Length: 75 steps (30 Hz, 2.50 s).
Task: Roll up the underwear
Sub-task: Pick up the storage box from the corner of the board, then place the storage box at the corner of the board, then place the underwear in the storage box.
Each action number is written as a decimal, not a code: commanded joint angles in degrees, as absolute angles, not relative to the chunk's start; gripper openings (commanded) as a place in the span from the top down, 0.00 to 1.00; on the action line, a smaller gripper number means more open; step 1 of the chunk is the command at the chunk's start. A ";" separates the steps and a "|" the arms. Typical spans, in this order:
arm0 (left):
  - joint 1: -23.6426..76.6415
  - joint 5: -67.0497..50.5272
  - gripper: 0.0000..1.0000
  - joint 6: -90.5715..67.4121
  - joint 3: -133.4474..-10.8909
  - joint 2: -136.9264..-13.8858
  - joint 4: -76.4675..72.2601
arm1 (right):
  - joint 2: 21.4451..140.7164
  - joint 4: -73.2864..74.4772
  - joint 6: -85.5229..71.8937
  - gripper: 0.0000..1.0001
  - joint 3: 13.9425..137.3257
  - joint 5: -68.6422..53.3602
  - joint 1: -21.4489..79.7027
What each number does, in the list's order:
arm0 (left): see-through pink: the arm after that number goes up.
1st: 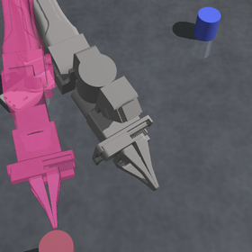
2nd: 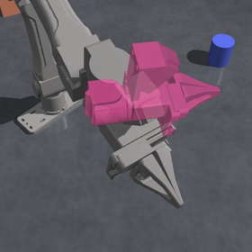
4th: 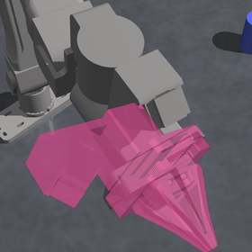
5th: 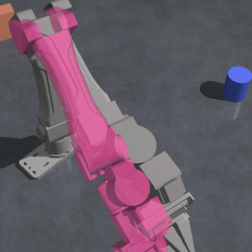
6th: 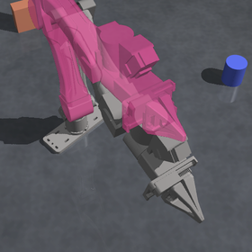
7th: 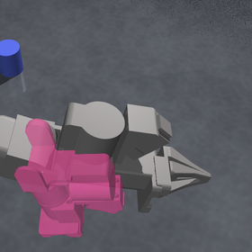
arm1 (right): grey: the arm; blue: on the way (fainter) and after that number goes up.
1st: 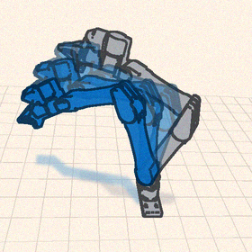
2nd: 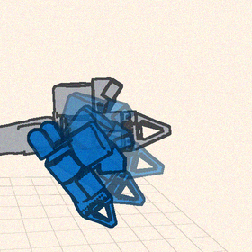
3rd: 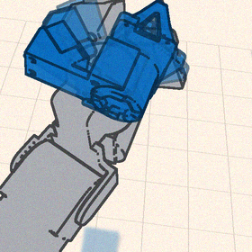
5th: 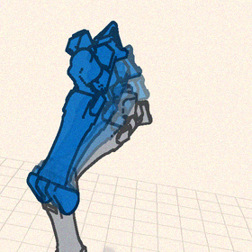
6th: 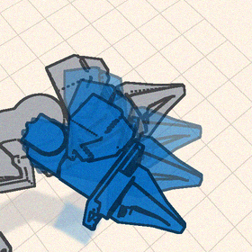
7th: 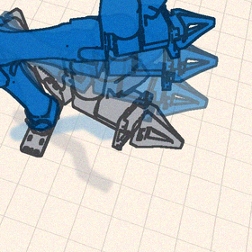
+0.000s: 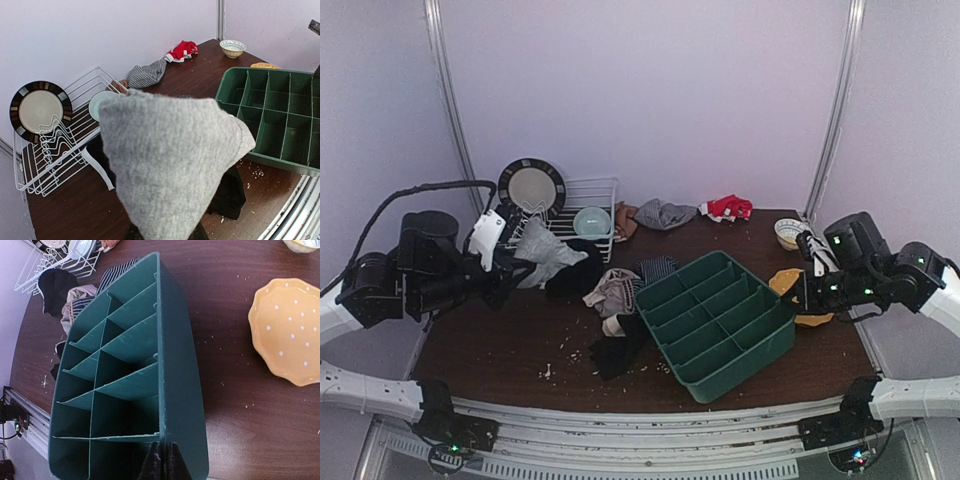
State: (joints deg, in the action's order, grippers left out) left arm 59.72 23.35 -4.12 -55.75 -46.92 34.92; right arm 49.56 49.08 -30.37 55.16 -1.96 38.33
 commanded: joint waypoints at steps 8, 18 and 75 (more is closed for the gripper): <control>61.83 14.22 1.00 -6.28 -53.98 -55.33 29.94 | 59.43 43.16 -28.47 1.00 48.26 -19.74 41.77; 62.86 13.06 1.00 -6.00 -52.46 -55.97 28.20 | 87.79 35.31 -20.51 1.00 63.17 -22.97 44.96; 54.62 19.40 1.00 12.85 -83.14 -115.96 29.18 | 69.79 8.88 -51.70 0.40 39.98 -1.55 54.62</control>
